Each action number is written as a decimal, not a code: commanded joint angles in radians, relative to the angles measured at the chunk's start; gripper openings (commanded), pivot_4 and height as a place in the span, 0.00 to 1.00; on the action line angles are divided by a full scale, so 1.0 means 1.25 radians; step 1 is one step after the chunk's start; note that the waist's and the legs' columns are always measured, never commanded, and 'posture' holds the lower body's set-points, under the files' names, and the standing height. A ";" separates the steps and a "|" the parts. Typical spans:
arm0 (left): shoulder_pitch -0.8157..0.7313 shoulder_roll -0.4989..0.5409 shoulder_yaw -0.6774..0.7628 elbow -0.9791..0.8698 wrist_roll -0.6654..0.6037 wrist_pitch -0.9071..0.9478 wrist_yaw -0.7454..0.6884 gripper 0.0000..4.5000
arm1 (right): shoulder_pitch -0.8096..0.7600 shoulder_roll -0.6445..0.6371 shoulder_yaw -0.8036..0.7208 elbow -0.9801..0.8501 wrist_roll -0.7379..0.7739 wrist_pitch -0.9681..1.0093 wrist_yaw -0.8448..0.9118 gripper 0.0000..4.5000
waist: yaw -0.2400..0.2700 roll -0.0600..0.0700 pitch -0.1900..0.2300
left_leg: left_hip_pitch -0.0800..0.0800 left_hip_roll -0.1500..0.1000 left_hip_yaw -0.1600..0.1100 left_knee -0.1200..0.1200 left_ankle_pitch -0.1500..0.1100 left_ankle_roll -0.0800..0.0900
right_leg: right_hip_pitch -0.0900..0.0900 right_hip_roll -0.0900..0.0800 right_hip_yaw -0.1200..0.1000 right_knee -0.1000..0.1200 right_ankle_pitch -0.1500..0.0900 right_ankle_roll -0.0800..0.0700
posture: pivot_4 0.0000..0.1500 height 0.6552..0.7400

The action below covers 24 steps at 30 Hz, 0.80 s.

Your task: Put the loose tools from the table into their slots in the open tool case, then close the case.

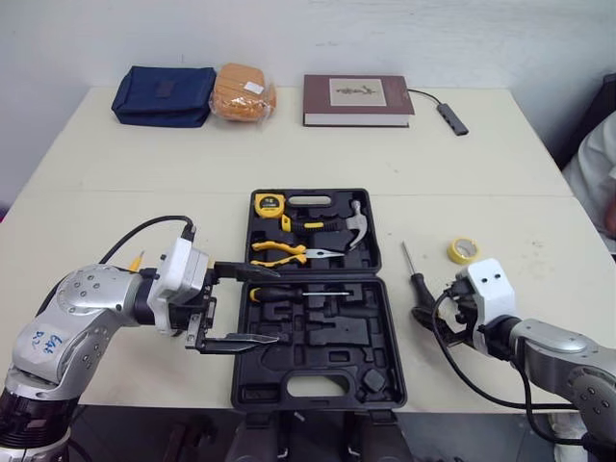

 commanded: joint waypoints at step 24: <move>-0.033 -0.014 0.039 0.074 0.000 -0.024 -0.031 1.00 | -0.099 -0.171 -0.003 0.030 -0.133 -0.247 0.365 0.21 | -0.004 0.000 0.001 | 0.001 0.006 0.005 0.000 -0.001 -0.002 | -0.002 0.002 0.002 0.000 0.003 -0.004 | 1.00 1.00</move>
